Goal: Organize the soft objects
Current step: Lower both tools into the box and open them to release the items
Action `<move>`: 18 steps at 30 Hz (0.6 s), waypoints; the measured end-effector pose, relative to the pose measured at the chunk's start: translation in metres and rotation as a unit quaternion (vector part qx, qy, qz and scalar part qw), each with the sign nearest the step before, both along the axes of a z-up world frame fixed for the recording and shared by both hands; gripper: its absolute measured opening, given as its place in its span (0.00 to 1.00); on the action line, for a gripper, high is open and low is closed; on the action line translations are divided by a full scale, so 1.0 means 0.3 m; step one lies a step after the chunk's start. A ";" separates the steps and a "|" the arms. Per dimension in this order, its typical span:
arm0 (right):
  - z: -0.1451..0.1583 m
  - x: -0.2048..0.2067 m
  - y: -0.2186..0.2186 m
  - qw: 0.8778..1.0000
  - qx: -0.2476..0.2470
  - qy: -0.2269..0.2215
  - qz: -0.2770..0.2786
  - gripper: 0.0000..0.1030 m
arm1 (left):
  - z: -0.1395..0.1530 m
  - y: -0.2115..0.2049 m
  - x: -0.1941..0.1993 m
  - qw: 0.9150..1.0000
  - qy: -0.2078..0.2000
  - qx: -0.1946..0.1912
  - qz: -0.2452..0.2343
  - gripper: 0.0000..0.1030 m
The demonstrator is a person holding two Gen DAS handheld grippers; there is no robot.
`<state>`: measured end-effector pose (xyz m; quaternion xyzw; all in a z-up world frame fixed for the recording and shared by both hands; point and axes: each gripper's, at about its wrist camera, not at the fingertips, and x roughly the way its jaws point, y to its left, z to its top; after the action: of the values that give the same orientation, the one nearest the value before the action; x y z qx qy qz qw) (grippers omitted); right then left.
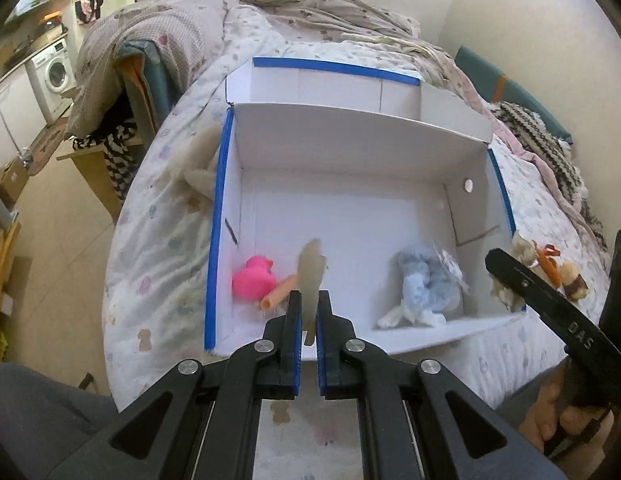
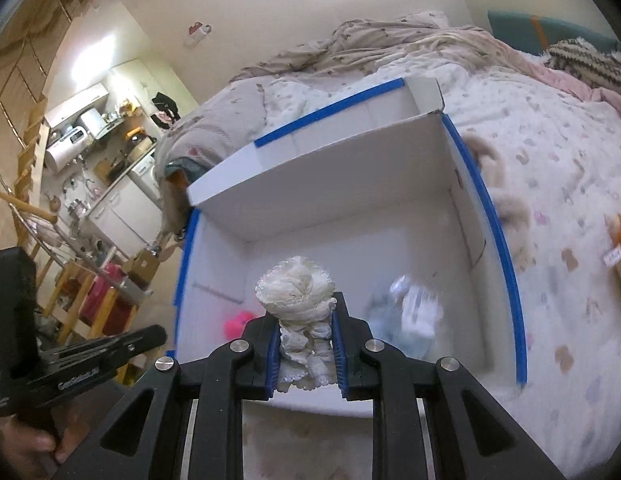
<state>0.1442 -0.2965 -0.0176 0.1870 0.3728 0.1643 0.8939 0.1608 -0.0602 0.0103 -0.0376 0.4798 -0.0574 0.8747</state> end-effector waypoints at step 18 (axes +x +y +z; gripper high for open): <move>-0.137 0.122 0.010 0.998 -0.042 0.042 0.017 0.22 | -0.210 -0.125 0.227 0.994 0.038 0.099 0.026 0.07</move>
<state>0.1809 -0.2936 -0.0586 0.1500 0.4195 0.1557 0.8816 0.2290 -0.0976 -0.0528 0.0349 0.5149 0.0146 0.8564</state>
